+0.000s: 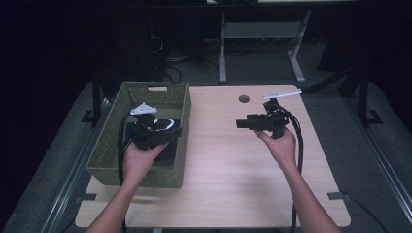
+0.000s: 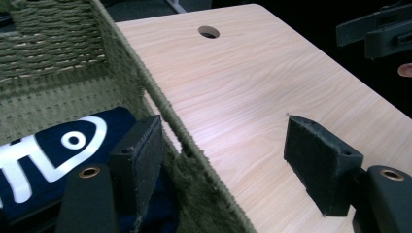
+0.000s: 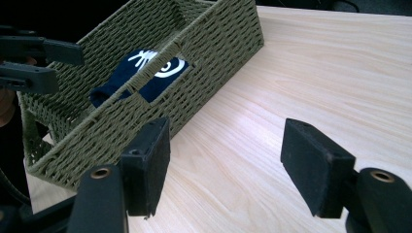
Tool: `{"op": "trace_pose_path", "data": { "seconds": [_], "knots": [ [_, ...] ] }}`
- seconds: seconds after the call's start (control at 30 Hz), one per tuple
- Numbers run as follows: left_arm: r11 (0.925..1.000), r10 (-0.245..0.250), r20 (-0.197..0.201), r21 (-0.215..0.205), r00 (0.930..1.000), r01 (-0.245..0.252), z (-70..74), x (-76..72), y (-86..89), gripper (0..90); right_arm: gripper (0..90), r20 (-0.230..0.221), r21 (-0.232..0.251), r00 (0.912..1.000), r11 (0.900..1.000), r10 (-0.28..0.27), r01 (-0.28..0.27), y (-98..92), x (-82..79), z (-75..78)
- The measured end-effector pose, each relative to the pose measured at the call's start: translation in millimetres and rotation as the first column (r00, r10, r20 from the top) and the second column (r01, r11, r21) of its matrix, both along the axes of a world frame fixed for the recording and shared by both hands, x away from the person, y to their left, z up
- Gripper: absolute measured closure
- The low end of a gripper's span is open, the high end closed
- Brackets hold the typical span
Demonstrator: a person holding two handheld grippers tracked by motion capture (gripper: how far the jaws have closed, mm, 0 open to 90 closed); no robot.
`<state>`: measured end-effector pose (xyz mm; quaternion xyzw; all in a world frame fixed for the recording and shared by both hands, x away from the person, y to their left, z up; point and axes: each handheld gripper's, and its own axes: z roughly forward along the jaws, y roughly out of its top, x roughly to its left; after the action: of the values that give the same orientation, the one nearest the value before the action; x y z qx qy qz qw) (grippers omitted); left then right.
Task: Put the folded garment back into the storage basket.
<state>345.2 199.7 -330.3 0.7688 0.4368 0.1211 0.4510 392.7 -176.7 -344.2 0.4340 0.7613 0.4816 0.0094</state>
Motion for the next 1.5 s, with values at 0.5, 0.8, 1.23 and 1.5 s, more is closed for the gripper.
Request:
{"op": "trace_pose_path", "data": {
  "seconds": [0.5,0.8,1.23,1.5],
  "knots": [
    [0.9986,-0.048,0.007,-0.019,0.9988,0.049,1.3,-3.4,-23.5,28.4,33.4,-0.004,-0.004,1.0,1.0,-0.008,0.008,-20.0,-7.5,-0.5],
    [0.9968,-0.079,0.019,-0.016,0.9967,0.079,4.6,-2.8,-39.6,27.9,32.9,-0.004,-0.002,0.9998,1.0,-0.018,0.018,-31.0,-10.9,-2.0],
    [0.9926,-0.12,0.019,-0.015,0.9926,0.12,0.3,-4.2,-65.1,25.8,31.6,-0.004,-0.005,0.9993,0.999,-0.039,0.038,-53.1,-18.5,-5.4],
    [0.9896,-0.142,0.012,-0.022,0.9898,0.142,-3.1,-7.1,-78.3,25.1,31.1,-0.005,-0.016,0.9988,0.999,-0.049,0.049,-65.1,-23.4,-9.6]
  ]
}}
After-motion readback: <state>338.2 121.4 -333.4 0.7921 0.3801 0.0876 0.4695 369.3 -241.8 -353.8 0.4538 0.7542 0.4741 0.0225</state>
